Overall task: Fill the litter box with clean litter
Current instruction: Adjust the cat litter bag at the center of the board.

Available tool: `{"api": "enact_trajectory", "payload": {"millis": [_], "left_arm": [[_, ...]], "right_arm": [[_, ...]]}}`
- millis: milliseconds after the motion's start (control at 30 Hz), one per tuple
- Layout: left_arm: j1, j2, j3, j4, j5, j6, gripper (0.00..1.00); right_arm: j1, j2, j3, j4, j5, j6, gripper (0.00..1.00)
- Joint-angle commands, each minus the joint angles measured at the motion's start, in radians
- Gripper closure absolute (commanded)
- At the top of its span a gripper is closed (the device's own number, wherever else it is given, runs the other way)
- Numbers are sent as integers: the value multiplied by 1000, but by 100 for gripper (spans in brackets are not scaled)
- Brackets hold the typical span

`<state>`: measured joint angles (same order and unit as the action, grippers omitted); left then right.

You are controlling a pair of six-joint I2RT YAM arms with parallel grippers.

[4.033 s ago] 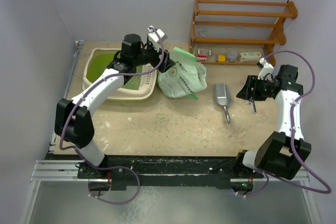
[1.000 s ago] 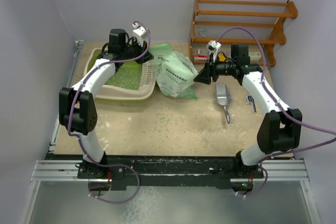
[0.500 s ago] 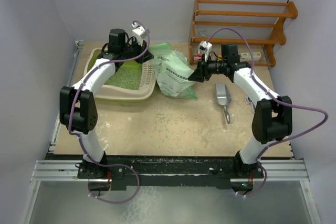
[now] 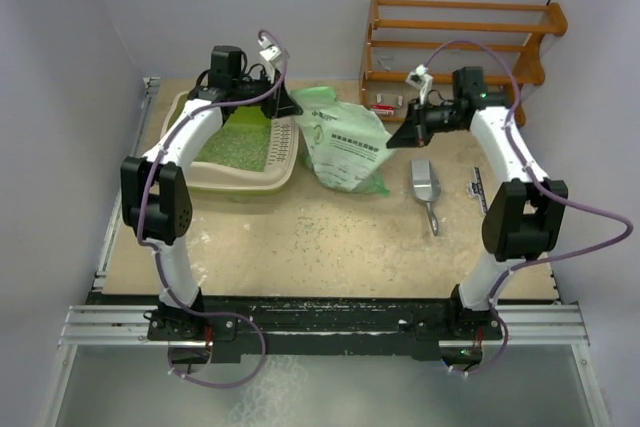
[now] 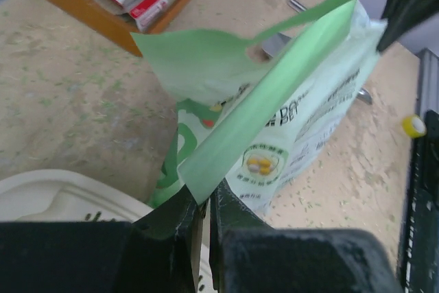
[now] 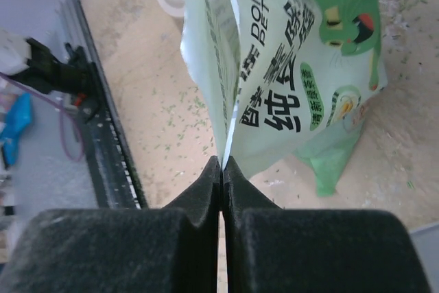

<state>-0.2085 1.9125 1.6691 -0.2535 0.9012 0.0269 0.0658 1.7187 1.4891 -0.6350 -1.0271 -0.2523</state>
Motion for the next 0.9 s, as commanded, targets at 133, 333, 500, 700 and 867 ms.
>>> {"api": "enact_trajectory", "payload": {"millis": [133,333,500,700,867], "left_arm": [[-43,-26,10,-279,158,148,97],[-96,-38,-48,-343,144,187,97],[-119,-66,-22,-371,81,210,97],[-91,-320,-350,145,-101,108,30],[-57,-405,-538,535,-103,-53,27]], "right_arm": [[-136,206,321,-956,-238,-464,100],[-129,223,217,-955,-224,-498,100],[-130,210,183,-941,-220,-507,100],[-130,183,177,-940,-204,-522,100],[-130,187,144,-939,-194,-538,100]]}}
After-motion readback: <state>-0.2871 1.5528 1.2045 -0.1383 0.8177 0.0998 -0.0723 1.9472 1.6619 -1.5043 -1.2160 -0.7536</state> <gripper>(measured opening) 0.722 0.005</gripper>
